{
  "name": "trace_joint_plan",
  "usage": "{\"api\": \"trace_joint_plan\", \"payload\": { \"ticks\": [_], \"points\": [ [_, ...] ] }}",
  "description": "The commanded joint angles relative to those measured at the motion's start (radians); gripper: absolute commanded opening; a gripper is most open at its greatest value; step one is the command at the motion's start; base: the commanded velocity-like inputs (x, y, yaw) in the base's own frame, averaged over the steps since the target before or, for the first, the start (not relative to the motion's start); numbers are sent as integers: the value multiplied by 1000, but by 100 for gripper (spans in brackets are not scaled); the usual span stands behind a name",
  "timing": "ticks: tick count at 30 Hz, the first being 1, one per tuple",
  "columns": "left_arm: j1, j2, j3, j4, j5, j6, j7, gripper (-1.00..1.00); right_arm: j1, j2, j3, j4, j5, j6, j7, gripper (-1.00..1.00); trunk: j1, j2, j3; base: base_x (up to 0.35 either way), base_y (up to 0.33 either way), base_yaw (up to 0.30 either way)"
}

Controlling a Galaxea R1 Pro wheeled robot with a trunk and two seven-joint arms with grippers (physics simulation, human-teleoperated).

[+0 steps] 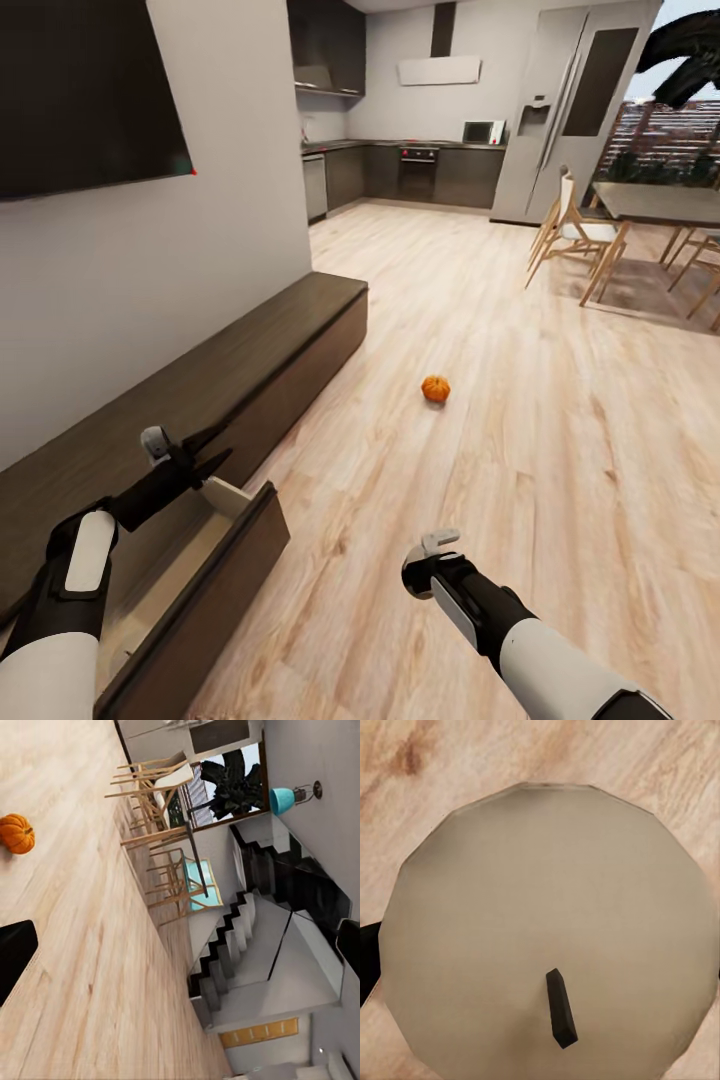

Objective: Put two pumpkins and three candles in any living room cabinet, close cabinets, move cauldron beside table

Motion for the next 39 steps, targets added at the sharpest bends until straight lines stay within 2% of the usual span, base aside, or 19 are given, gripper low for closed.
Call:
{"api": "trace_joint_plan", "payload": {
  "ticks": [1,13,39],
  "points": [
    [0,0,0,0,0,0,0,100,0,0,0,0,0,0,0,-100,0,0,0,5,-1,285],
    [0,-2,0,0,0,0,0,100,0,0,0,0,-1,0,0,-100,0,0,0,14,-15,286],
    [0,-2,0,0,0,0,0,100,0,-2,0,0,-1,0,0,-100,0,0,0,220,-240,269]
  ]
}}
